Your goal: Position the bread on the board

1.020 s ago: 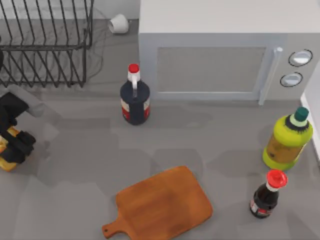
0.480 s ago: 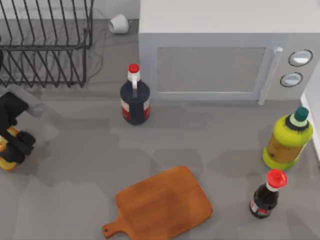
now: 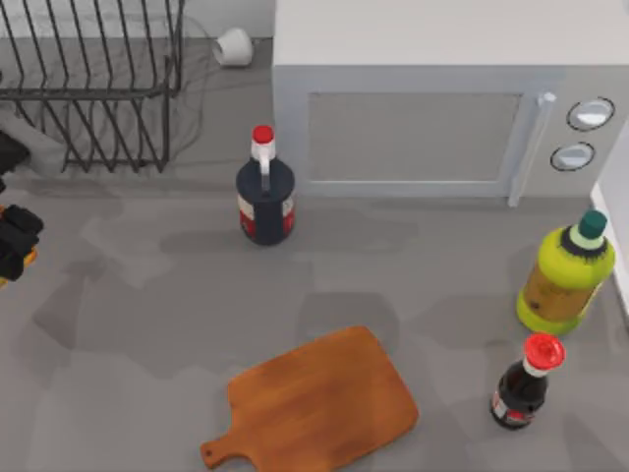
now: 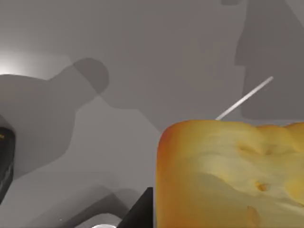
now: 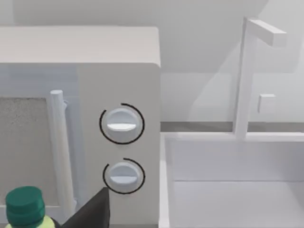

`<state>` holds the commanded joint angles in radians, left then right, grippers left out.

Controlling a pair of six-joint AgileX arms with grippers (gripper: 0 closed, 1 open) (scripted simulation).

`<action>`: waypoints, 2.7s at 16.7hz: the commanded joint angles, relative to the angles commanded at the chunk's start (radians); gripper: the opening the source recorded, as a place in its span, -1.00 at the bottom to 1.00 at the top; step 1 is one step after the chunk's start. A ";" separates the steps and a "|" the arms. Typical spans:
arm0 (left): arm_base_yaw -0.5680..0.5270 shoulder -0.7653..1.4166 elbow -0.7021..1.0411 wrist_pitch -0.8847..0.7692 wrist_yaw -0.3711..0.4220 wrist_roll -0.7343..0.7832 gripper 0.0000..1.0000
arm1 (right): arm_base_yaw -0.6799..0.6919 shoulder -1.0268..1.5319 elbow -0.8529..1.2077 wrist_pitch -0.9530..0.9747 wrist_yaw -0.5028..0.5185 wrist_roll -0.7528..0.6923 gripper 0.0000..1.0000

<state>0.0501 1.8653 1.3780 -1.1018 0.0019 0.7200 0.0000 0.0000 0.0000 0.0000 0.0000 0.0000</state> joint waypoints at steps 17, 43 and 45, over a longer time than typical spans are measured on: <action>-0.277 0.010 0.054 -0.050 -0.003 -0.446 -1.00 | 0.000 0.000 0.000 0.000 0.000 0.000 1.00; -0.928 0.009 -0.102 0.127 -0.003 -1.575 -1.00 | 0.000 0.000 0.000 0.000 0.000 0.000 1.00; -0.930 0.019 -0.127 0.168 0.000 -1.576 -1.00 | 0.000 0.000 0.000 0.000 0.000 0.000 1.00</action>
<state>-0.8796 1.8845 1.2506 -0.9339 0.0020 -0.8555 0.0000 0.0000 0.0000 0.0000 0.0000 0.0000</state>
